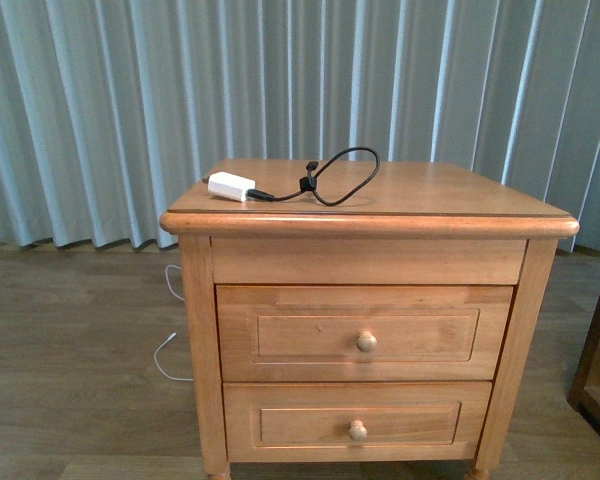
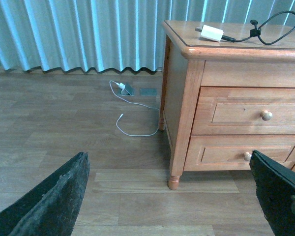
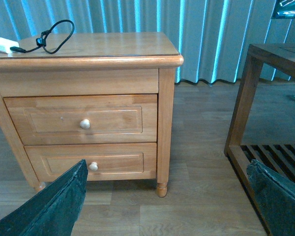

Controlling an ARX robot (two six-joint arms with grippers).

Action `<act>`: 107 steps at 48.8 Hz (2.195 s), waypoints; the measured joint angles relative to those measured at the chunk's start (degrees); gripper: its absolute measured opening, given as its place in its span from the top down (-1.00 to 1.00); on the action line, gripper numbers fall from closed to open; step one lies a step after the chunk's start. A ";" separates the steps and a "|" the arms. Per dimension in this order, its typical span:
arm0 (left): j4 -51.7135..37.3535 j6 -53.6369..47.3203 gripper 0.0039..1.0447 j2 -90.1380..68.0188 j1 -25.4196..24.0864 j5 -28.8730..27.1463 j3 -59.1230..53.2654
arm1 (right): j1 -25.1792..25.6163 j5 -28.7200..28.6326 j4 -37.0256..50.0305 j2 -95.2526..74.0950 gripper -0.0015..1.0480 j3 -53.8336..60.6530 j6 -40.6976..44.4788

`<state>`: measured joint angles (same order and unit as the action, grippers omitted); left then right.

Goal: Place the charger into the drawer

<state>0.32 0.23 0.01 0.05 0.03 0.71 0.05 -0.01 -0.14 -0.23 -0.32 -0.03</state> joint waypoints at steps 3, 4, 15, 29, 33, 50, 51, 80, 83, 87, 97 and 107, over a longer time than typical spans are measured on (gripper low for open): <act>0.00 0.00 -0.89 0.00 0.00 0.00 0.00 | -0.02 0.00 0.00 0.00 -0.85 0.00 0.00; 0.00 0.00 -0.89 0.00 0.00 0.00 0.00 | -0.02 0.00 0.00 0.00 -0.85 0.00 0.00; 0.00 0.00 -0.89 0.00 0.00 0.00 0.00 | -0.02 0.00 0.00 0.00 -0.85 0.00 0.00; 0.00 0.00 -0.89 0.00 0.00 0.00 0.00 | -0.02 0.00 0.00 0.00 -0.85 0.00 0.00; 0.00 0.00 -0.89 0.00 0.00 0.00 0.00 | -0.02 0.00 0.00 0.00 -0.85 0.00 0.00; 0.00 0.00 -0.89 0.00 0.00 -0.02 0.00 | -0.68 1.60 -3.63 -1.25 -0.85 -1.14 -0.44; 0.00 0.00 -0.89 0.00 0.00 0.00 0.00 | -0.98 2.08 -5.46 -2.25 -0.85 -1.77 -0.68; 0.00 0.00 -0.89 0.00 0.00 -0.02 0.00 | -10.21 5.14 23.04 -51.25 -0.85 -11.85 -0.85; 0.00 0.00 -0.89 0.00 0.00 0.00 0.00 | -11.30 5.81 26.47 -57.72 -0.85 -14.29 -0.81; 0.00 0.00 -0.89 0.00 0.00 0.00 0.00 | -12.66 6.40 30.42 -65.79 -0.85 -17.55 -0.72; 0.00 0.00 -0.89 0.00 0.00 -0.02 0.00 | -14.95 7.13 37.73 -84.24 -0.85 -26.67 -0.79; 0.00 0.00 -0.89 0.00 0.00 0.00 0.00 | -16.50 8.57 42.97 -108.00 -0.85 -43.56 -0.83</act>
<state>0.32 0.23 0.01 0.05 0.03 0.71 -16.45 8.56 42.83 -108.22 -43.88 -0.86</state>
